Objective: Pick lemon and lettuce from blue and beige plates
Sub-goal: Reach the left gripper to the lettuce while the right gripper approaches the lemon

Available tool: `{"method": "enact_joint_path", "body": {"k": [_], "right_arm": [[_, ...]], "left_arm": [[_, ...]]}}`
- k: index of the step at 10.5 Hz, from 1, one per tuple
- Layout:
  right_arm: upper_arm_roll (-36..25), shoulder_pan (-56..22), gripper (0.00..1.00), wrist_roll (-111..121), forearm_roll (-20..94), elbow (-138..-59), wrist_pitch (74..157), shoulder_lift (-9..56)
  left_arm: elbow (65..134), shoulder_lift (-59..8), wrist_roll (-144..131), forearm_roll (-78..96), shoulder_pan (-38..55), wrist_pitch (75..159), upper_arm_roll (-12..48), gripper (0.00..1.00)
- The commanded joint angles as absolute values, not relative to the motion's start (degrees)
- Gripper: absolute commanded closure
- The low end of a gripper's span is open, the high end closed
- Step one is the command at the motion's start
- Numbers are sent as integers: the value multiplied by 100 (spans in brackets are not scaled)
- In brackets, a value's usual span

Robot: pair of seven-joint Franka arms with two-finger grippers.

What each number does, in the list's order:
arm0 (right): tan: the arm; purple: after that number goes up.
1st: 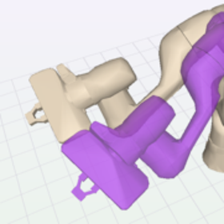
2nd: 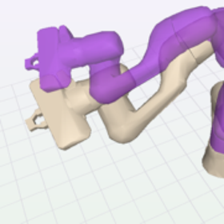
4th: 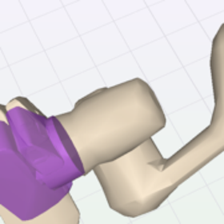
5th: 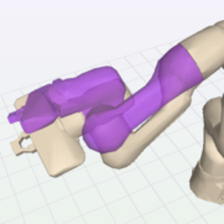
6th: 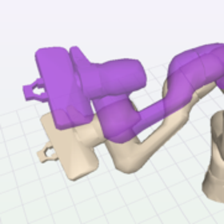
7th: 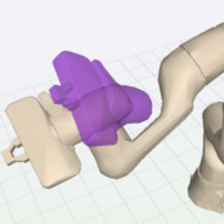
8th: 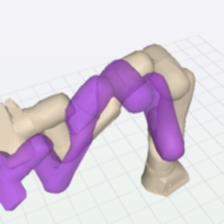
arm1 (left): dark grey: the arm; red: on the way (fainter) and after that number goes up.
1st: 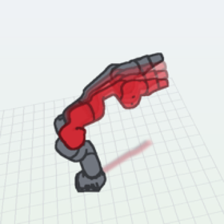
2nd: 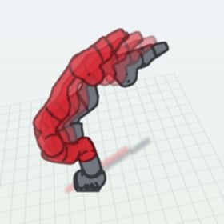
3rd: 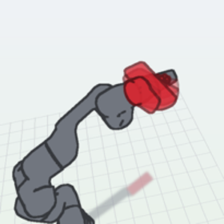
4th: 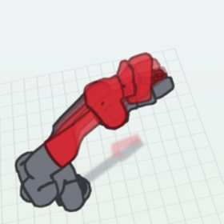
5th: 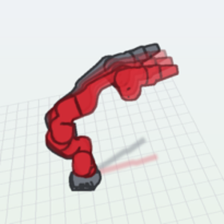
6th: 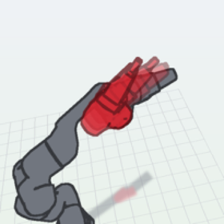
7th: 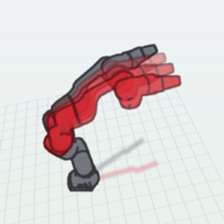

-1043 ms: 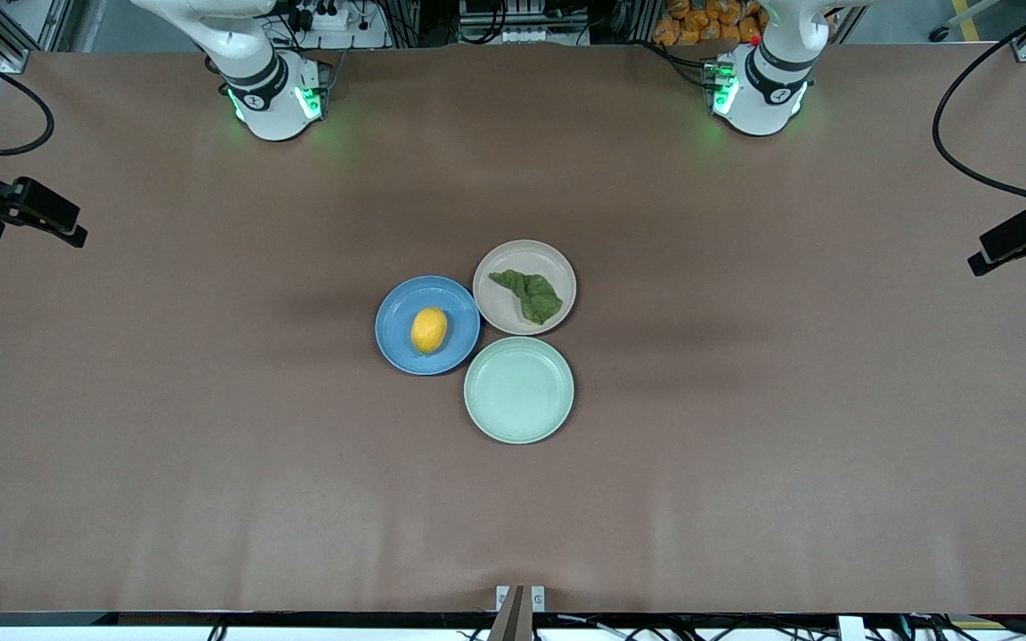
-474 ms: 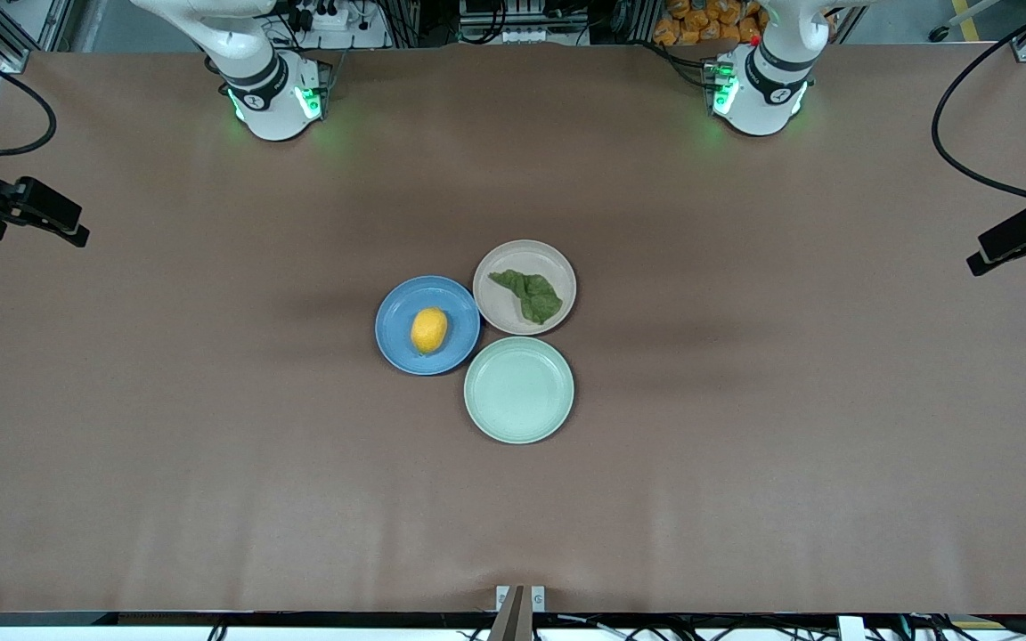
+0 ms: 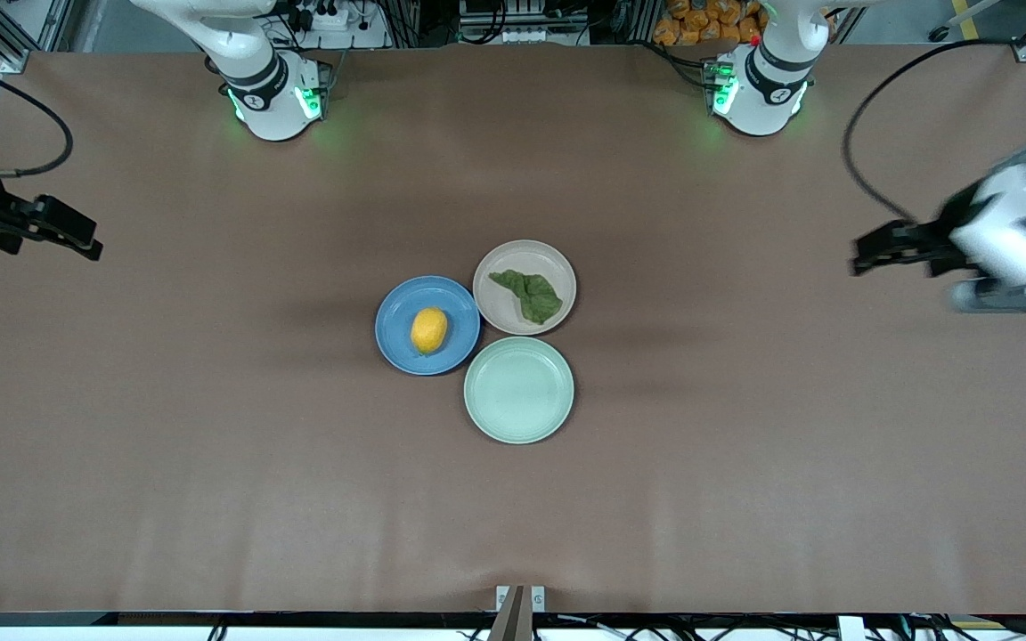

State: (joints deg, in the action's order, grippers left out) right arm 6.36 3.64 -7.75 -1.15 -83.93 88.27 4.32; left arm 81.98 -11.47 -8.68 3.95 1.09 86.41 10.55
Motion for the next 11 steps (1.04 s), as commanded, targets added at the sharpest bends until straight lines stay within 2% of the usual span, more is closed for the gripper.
{"method": "enact_joint_path", "body": {"k": [1,4,6,11], "right_arm": [[606,238,0,-931,-97,-8718,9148,343],[624,71,0,-1265,-105,-8955,9368,360],[642,-17,0,-1406,-105,-9079,9483,360],[659,-719,0,-2511,-378,-9552,9974,500]], "left_arm": [[8288,-1571,-1358,536,569,8744,1178,0],[8279,-2187,-2114,483,1650,9069,1178,0],[8288,-2757,-2354,946,1923,9499,1248,0],[8271,-4076,-3879,1536,2872,11229,1257,0]]}}
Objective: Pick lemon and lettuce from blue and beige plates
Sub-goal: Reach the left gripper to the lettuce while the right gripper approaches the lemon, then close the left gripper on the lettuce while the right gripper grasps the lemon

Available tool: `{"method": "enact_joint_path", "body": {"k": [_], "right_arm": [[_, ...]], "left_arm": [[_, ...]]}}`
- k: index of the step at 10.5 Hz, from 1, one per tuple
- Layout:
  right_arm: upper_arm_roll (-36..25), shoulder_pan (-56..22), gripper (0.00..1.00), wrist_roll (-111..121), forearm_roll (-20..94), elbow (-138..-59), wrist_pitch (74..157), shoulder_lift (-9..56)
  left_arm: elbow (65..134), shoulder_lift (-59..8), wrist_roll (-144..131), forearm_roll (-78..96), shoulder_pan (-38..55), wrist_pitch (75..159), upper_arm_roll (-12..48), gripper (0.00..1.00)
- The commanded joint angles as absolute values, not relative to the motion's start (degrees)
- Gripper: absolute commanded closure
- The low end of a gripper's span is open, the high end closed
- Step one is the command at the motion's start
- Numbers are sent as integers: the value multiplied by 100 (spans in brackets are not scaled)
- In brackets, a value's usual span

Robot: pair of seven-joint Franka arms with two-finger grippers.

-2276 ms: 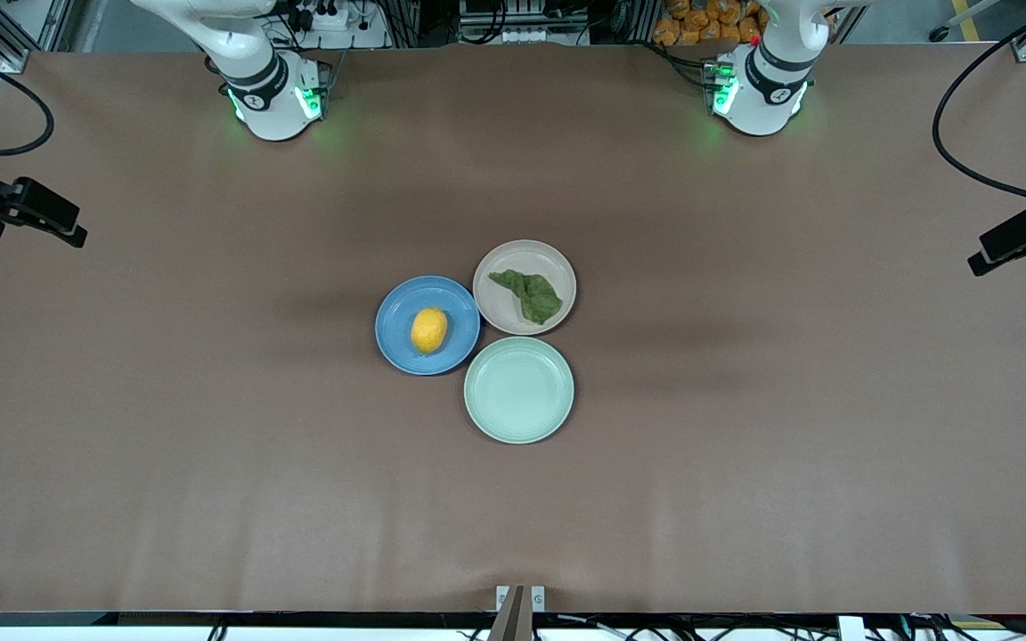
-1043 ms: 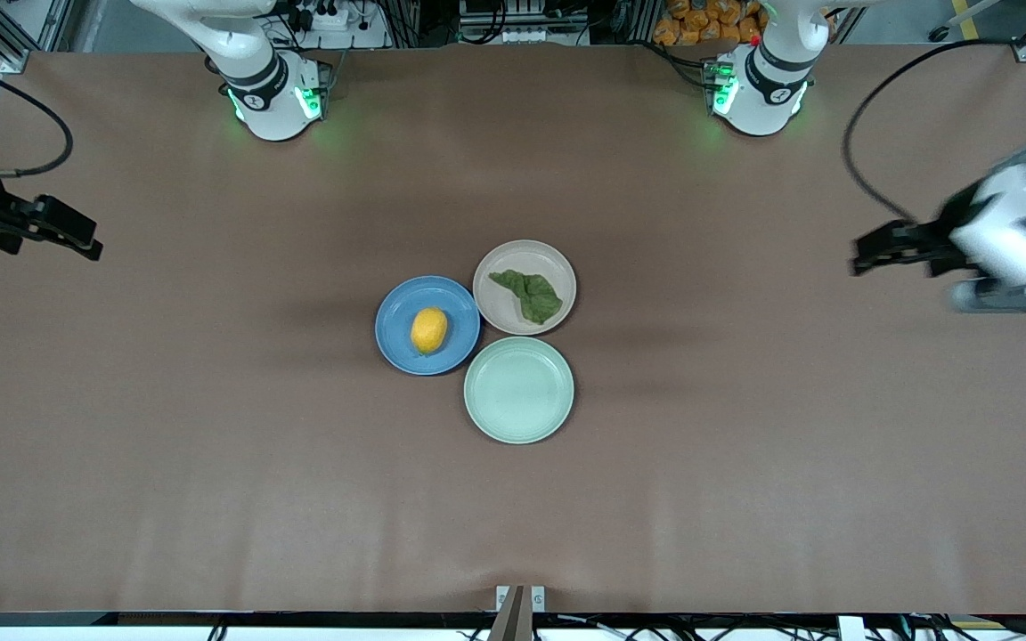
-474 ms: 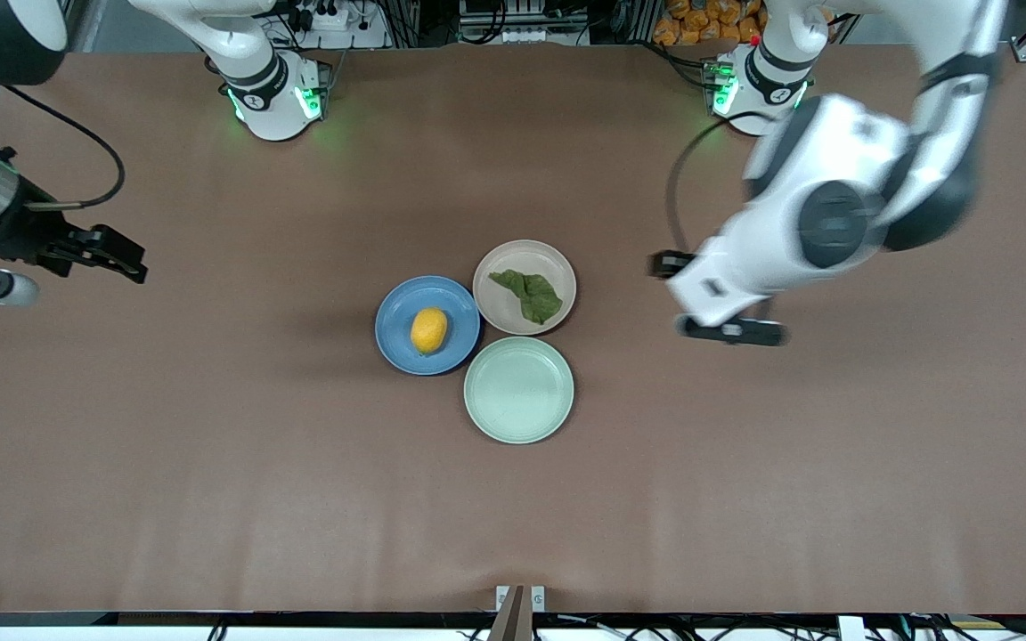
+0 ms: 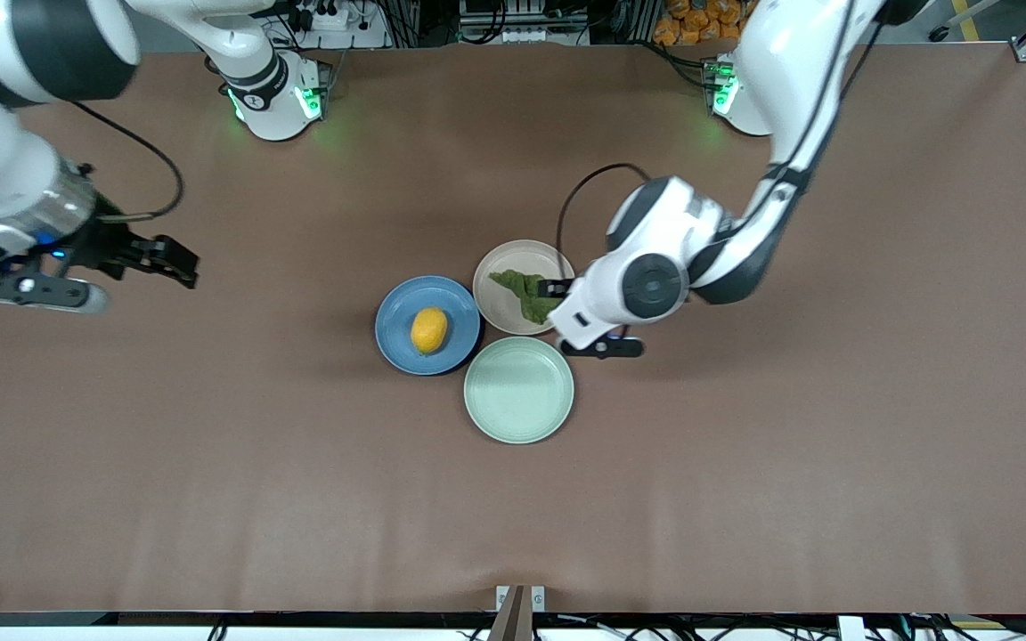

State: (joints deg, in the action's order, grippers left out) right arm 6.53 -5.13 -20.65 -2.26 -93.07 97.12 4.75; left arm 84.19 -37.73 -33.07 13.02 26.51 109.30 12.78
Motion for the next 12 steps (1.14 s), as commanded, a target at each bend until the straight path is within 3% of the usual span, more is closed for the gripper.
{"method": "enact_joint_path", "body": {"k": [1,4,11,12], "right_arm": [[668,-877,0,-2583,-395,-9684,10132,588],[668,-1447,0,-3186,-404,-10054,10808,1105],[932,-2240,0,-4992,-545,-10063,12400,2653],[932,-2302,0,-5123,-545,-10063,12575,2767]], "left_arm": [[8271,-4209,-4067,1695,2935,11493,1257,0],[8279,-4437,-4209,1820,3084,11662,1248,0],[8288,-4860,-4430,1819,3164,12136,1230,0],[8279,-4913,-4464,1854,3121,12181,1230,7]]}}
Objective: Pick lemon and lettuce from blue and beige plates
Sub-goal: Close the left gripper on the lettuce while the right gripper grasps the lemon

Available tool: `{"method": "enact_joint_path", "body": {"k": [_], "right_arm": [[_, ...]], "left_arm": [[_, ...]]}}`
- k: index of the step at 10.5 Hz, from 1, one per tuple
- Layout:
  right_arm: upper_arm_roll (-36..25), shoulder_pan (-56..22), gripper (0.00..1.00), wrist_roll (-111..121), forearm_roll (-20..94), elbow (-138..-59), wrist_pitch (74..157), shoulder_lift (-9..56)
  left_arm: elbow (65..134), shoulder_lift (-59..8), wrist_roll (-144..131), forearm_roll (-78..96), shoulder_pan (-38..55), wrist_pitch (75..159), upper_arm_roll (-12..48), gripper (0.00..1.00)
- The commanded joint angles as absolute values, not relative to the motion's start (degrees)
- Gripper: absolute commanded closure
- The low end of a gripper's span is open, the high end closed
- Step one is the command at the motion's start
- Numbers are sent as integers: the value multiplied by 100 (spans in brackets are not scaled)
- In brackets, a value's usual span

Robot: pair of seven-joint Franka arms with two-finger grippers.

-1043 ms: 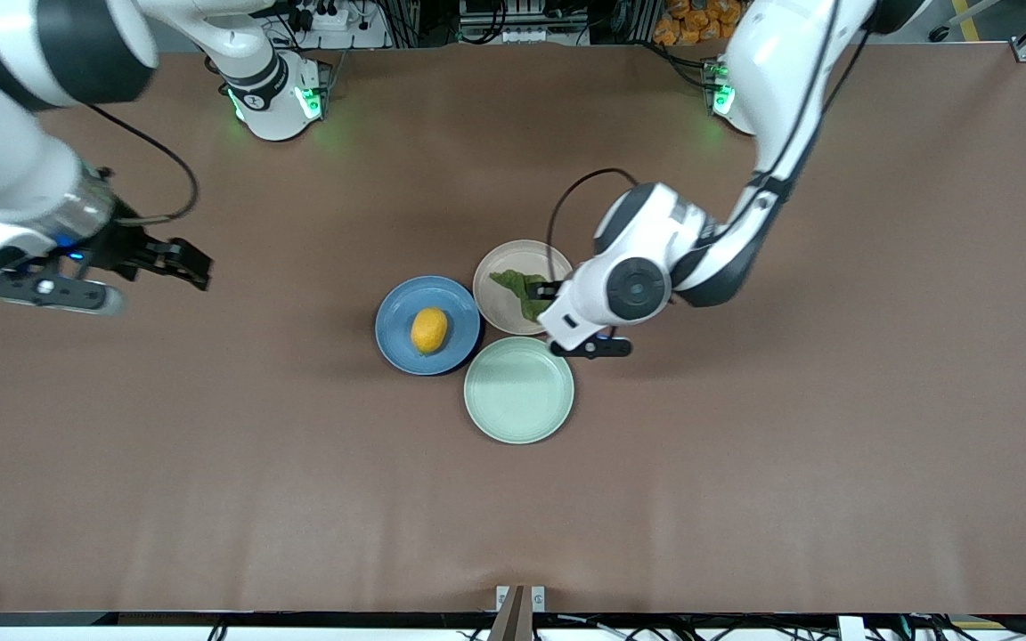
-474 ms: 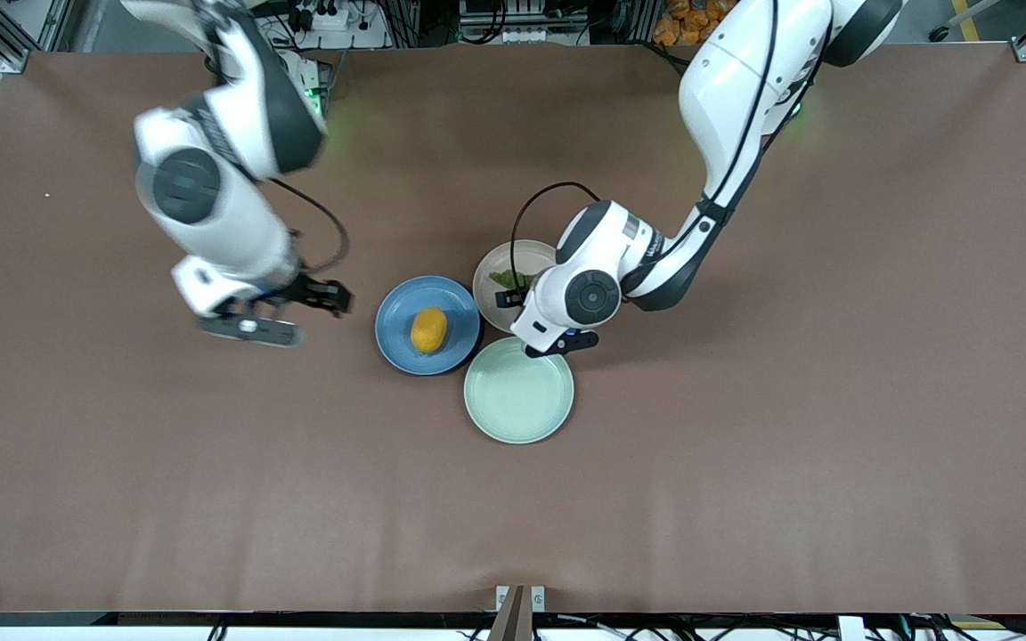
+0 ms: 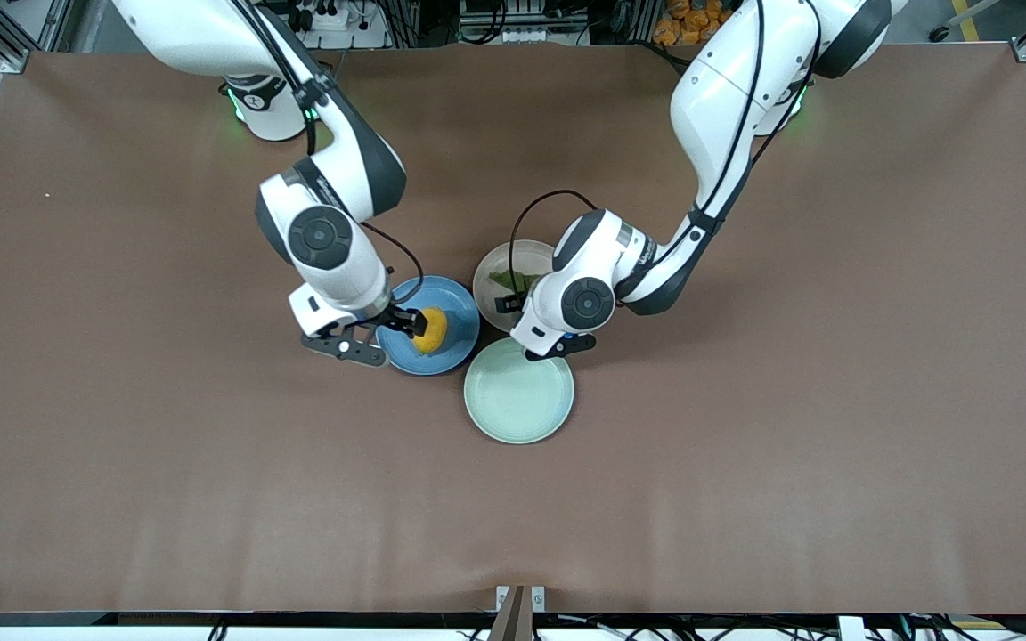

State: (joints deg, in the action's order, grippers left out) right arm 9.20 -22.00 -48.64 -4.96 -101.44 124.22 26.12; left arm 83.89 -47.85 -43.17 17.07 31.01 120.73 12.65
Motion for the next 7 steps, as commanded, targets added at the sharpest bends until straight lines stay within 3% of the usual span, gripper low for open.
{"method": "enact_joint_path", "body": {"k": [1,4,7], "right_arm": [[940,-2355,0,-5263,-545,-10063,12734,2908],[967,-2487,0,-5361,-545,-10072,12946,3181],[1046,-2540,1,-5519,-580,-10098,13138,3357]], "left_arm": [[8288,-4913,-4465,1881,3094,12182,1230,20],[8288,-4904,-4500,1881,3103,12182,1230,62],[8297,-4834,-4605,1881,3068,12121,1230,91]]}}
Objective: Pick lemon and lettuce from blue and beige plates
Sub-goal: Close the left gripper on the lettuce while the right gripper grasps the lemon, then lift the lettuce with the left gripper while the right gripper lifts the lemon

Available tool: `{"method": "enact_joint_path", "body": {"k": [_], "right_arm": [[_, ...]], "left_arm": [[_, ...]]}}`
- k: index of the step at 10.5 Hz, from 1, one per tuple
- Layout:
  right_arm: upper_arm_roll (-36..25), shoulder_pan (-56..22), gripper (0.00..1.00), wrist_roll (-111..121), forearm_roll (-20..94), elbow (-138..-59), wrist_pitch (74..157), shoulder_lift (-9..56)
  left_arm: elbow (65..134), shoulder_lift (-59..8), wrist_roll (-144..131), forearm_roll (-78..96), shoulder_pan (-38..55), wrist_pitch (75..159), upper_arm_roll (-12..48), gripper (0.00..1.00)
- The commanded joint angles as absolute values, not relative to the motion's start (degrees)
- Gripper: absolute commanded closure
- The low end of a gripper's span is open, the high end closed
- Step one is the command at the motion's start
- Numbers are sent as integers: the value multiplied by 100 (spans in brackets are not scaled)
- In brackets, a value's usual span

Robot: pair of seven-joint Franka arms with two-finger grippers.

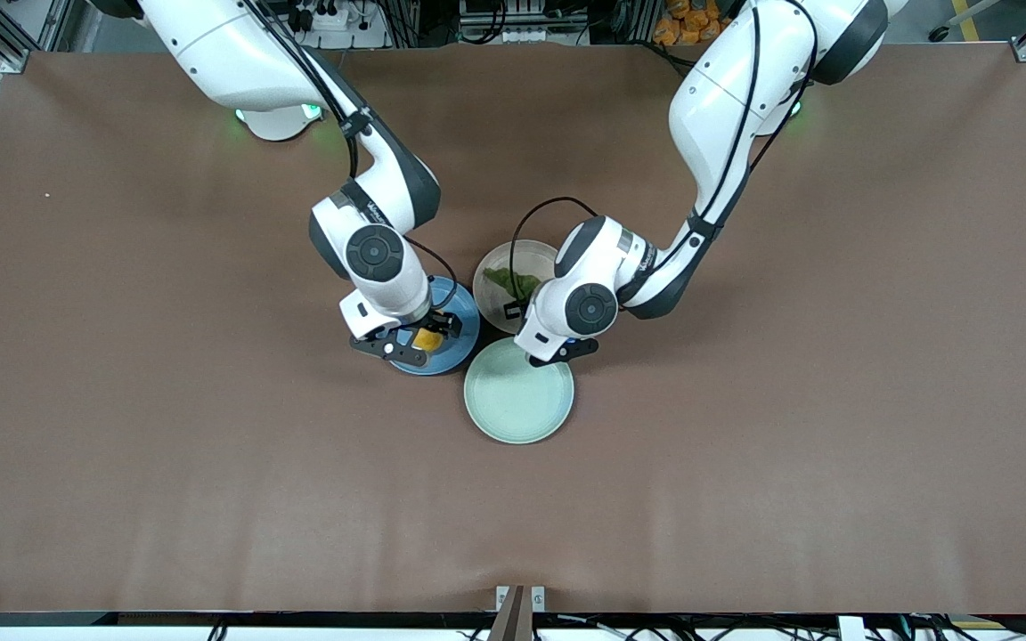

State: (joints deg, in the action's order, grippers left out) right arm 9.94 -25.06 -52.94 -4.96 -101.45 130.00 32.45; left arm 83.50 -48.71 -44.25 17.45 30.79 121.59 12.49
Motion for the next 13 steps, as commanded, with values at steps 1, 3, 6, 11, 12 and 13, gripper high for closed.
{"method": "enact_joint_path", "body": {"k": [1,3,6,11,12,13], "right_arm": [[1046,-2566,6,-5554,-615,-10177,13331,3418],[1046,-2593,15,-5563,-755,-10239,13447,3472],[1046,-2602,49,-5590,-957,-10274,13456,3507],[1046,-2523,100,-5555,-1081,-10231,13124,3359],[1055,-2444,100,-5450,-1081,-10213,12896,3149],[1133,-2261,100,-5284,-1046,-10213,12667,2929]], "left_arm": [[8297,-4721,-4736,1872,3059,12051,1230,97],[8279,-4466,-4729,1802,2832,11639,1222,100],[8253,-3965,-4658,1784,2234,11050,1239,100],[8244,-3638,-3721,1222,829,10486,1204,100],[8253,-3743,-3291,1135,565,10424,1195,100],[8262,-3875,-3035,1003,241,10415,1195,100]]}}
